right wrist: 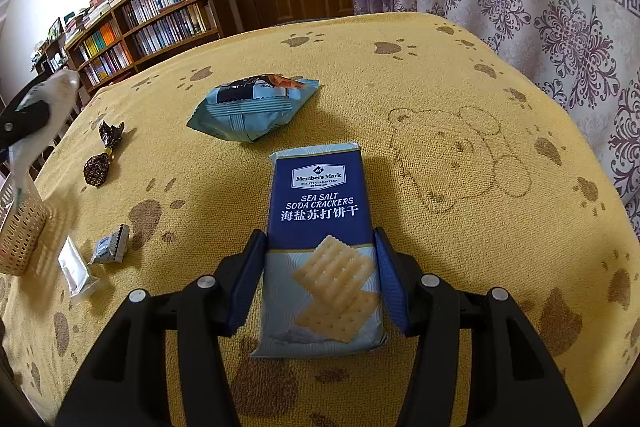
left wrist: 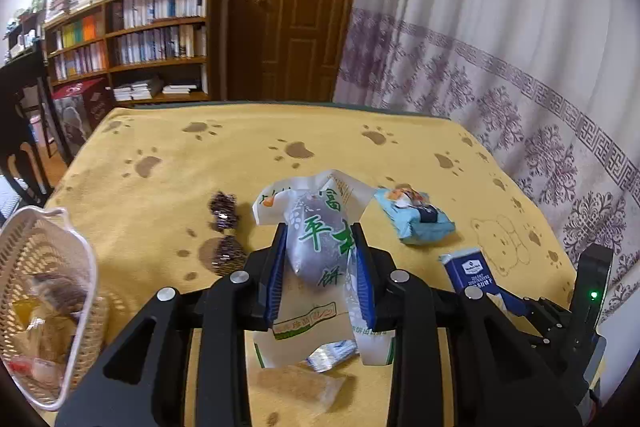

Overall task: Organize snacks
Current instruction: 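Carry the white bag into the basket and open left gripper while right holds crackers box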

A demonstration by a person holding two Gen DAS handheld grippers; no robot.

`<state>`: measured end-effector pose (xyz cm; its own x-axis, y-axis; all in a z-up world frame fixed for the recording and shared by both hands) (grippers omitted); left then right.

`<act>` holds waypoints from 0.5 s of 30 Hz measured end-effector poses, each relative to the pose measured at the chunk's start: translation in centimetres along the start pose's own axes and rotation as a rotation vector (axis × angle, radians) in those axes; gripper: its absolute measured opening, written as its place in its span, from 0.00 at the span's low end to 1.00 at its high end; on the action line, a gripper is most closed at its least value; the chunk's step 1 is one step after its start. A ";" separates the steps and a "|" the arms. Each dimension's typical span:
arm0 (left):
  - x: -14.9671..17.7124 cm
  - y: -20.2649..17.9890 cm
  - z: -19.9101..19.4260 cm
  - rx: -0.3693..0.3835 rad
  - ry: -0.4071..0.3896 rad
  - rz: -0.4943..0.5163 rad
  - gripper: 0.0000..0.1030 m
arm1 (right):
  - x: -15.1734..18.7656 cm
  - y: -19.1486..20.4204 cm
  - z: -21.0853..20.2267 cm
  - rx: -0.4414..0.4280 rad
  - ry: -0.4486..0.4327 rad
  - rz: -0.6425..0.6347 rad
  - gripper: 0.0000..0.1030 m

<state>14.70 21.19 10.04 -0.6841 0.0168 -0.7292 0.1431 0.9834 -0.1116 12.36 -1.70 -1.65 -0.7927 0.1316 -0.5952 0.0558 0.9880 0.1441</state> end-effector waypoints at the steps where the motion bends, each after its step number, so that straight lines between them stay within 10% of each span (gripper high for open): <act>1: 0.0 0.3 -0.4 -0.007 -0.007 -0.005 0.30 | 0.0 0.0 0.0 0.000 0.000 0.000 0.53; 15: 0.7 8.0 -5.4 -0.146 -0.091 -0.107 0.30 | 0.0 0.0 0.0 -0.001 0.000 0.000 0.53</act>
Point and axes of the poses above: each gripper's, at about its wrist camera, not at the fingertips, and z roughly the way its jaws point, y to its left, x to its underside, the point moved 3 cm from there along z, roughly the way its jaws point, and after that the axes turned 5 degrees about y, right-handed, at the moved point
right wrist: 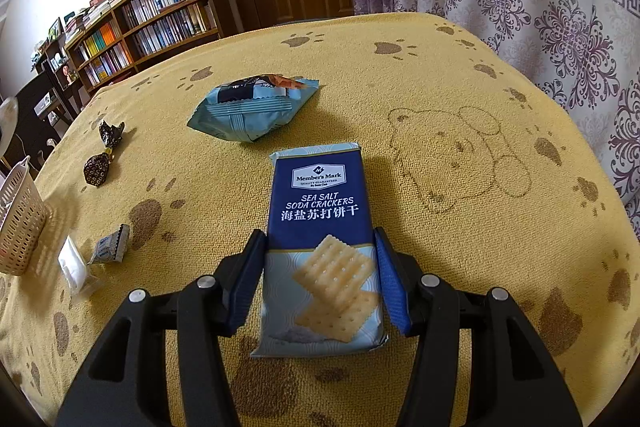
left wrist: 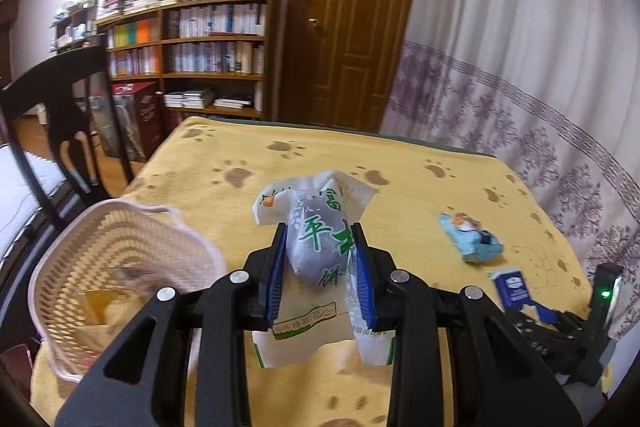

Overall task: Organize snacks
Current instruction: 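Carry the white bag into the basket and open left gripper while right holds crackers box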

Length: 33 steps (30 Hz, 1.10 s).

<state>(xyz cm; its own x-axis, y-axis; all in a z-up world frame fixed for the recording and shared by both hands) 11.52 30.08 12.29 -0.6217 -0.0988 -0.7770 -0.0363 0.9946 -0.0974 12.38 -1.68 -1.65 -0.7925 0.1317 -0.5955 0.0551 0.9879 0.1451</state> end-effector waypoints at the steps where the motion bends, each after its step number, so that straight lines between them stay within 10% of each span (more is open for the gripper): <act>1: 0.0 0.8 -0.2 -0.019 -0.004 -0.007 0.30 | 0.0 0.0 0.0 0.000 0.000 0.000 0.53; 24: 0.7 13.3 -3.1 -0.219 -0.039 -0.190 0.31 | 0.0 -0.1 0.0 -0.003 -0.001 -0.001 0.53; 33: 1.9 11.4 -3.4 -0.167 0.001 -0.083 0.65 | 0.0 -0.1 0.0 -0.004 -0.001 -0.001 0.53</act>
Point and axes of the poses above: each gripper's, at about its wrist camera, not at the fingertips, and z roughly the way its jaws point, y to its left, x to its underside, the point moved 3 cm from there along z, roughly the way its jaws point, and after that the axes turned 5 degrees about y, right-handed, at the moved point
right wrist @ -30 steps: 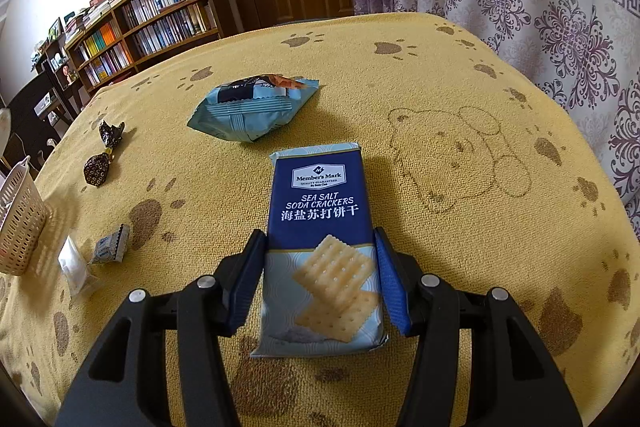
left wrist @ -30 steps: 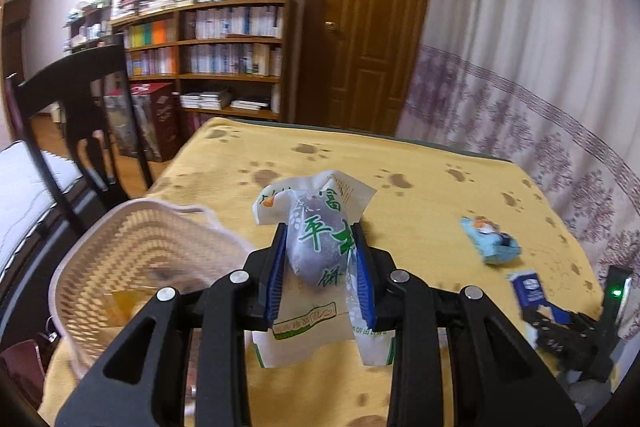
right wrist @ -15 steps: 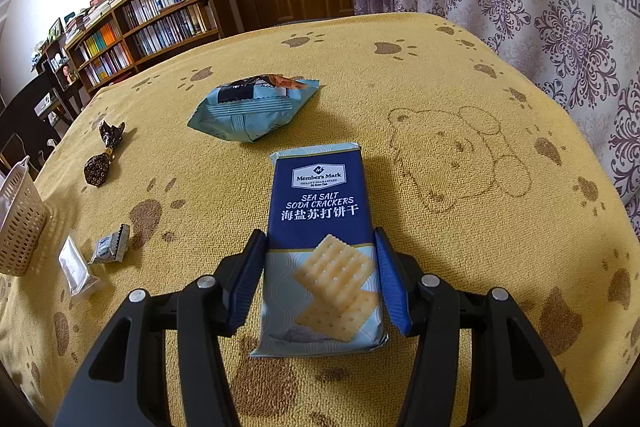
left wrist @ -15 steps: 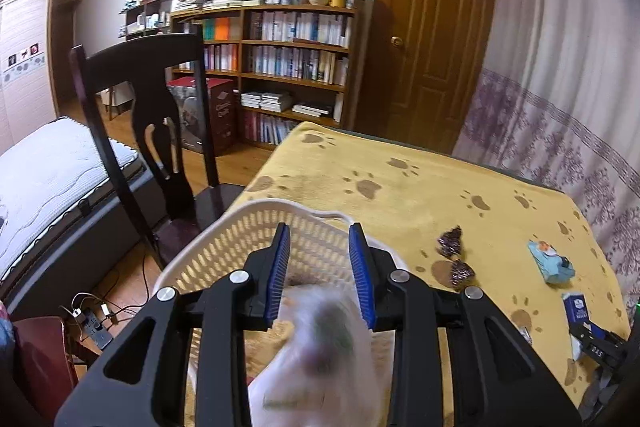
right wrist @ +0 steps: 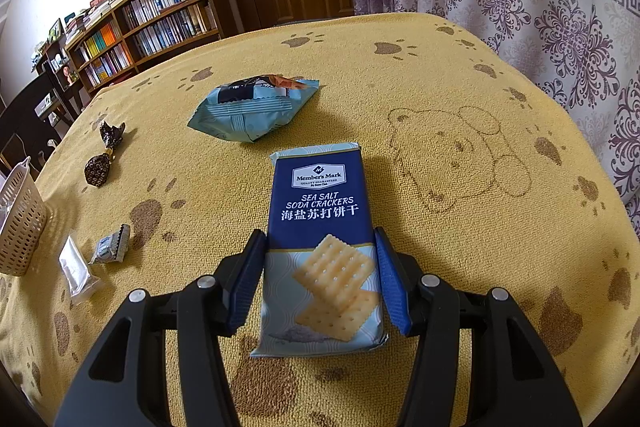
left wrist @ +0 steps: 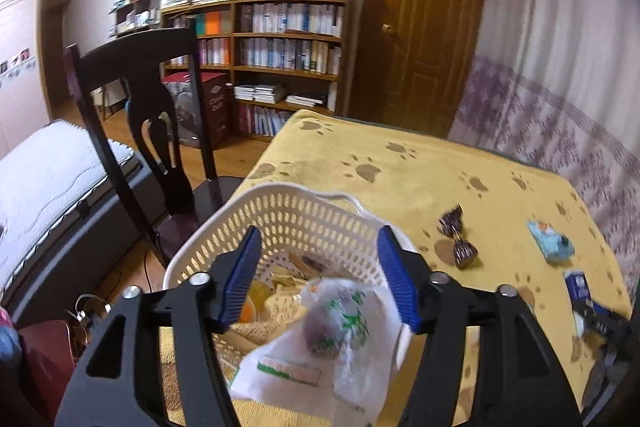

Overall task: Organize snacks
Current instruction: 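Carry the white bag into the basket and open left gripper while right holds crackers box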

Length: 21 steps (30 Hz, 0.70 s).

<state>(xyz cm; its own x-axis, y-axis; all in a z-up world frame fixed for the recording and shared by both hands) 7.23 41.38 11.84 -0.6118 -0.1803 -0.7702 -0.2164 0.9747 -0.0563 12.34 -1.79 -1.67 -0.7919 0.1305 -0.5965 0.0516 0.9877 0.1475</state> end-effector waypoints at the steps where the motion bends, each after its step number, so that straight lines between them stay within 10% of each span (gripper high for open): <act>1: 0.3 -0.1 -0.1 0.003 0.004 0.018 0.65 | 0.0 0.0 0.0 0.000 0.000 0.000 0.53; 12: 2.2 0.1 1.1 -0.011 0.084 0.112 0.66 | 0.0 0.0 0.0 -0.001 0.000 0.000 0.53; 21: 1.8 1.3 1.7 -0.177 0.011 0.140 0.80 | 0.0 0.0 0.0 -0.002 -0.001 0.000 0.53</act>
Point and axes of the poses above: each gripper's, at about its wrist camera, not at the fingertips, and z roughly the way its jaws point, y to its left, x to its underside, the point moved 3 cm from there along z, roughly the way its jaws point, and after that the axes turned 5 degrees about y, right-handed, at the moved point
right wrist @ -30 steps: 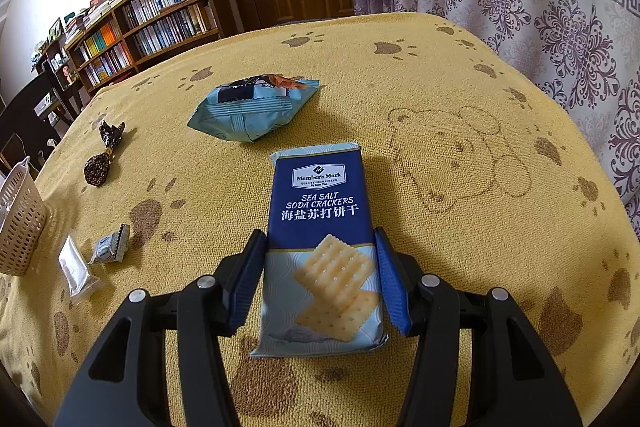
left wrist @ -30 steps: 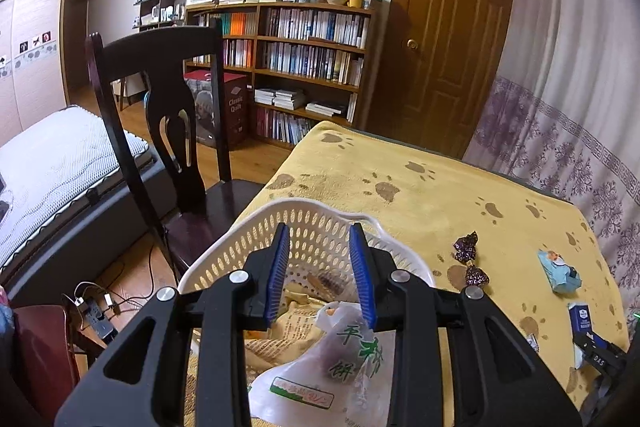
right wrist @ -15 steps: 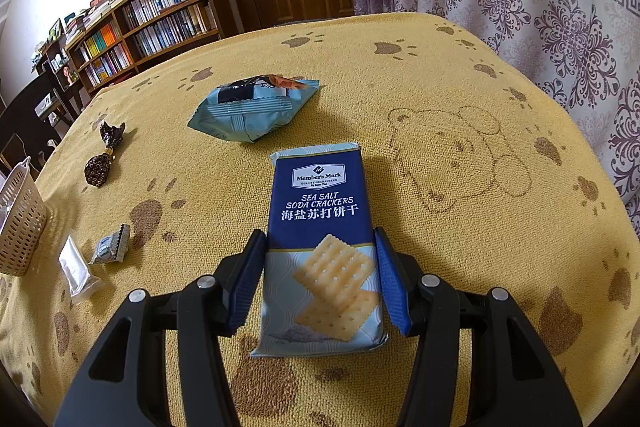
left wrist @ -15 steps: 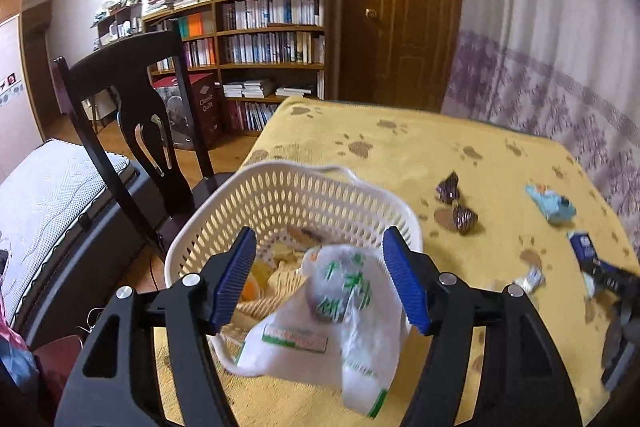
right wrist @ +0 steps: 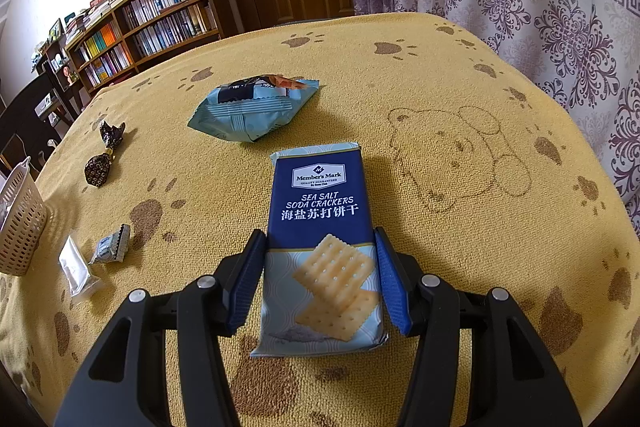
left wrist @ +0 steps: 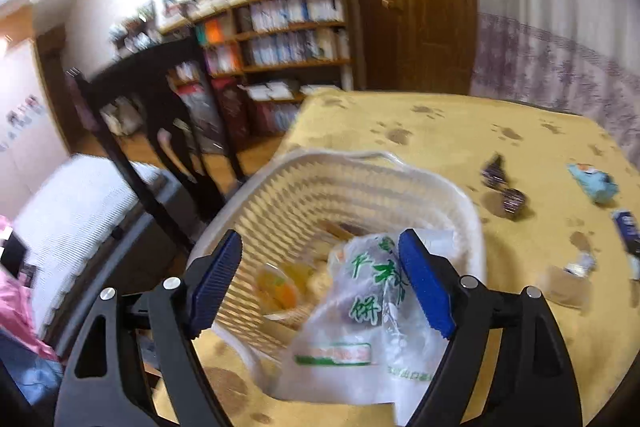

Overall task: Organize snacks
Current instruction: 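Carry the white bag into the basket and open left gripper while right holds crackers box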

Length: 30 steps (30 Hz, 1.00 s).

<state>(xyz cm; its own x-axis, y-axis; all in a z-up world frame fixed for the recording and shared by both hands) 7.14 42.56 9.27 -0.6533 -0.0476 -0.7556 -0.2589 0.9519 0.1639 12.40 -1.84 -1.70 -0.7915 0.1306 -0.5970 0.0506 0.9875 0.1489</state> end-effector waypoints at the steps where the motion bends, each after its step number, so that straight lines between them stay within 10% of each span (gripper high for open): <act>1: -0.1 0.2 0.0 -0.036 -0.009 -0.001 0.80 | 0.0 0.0 0.0 0.000 0.000 0.000 0.53; 6: 0.2 2.2 1.6 -0.254 0.015 -0.026 0.80 | 0.0 0.0 0.0 -0.001 0.000 0.000 0.53; 30: -1.4 3.9 -4.3 -0.067 -0.107 -0.232 0.80 | 0.0 -0.1 -0.1 -0.011 -0.007 0.010 0.48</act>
<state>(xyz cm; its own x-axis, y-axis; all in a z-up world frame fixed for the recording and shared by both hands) 3.98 45.01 13.70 -0.4933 -0.2265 -0.8398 -0.4419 0.8969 0.0178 12.33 -1.91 -1.65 -0.7866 0.1410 -0.6011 0.0517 0.9852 0.1634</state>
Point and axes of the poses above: each gripper's, at about its wrist camera, not at the fingertips, and z roughly the way its jaws point, y to its left, x to its underside, the point moved 3 cm from there along z, roughly the way its jaws point, and after that the axes turned 5 degrees about y, right-handed, at the moved point
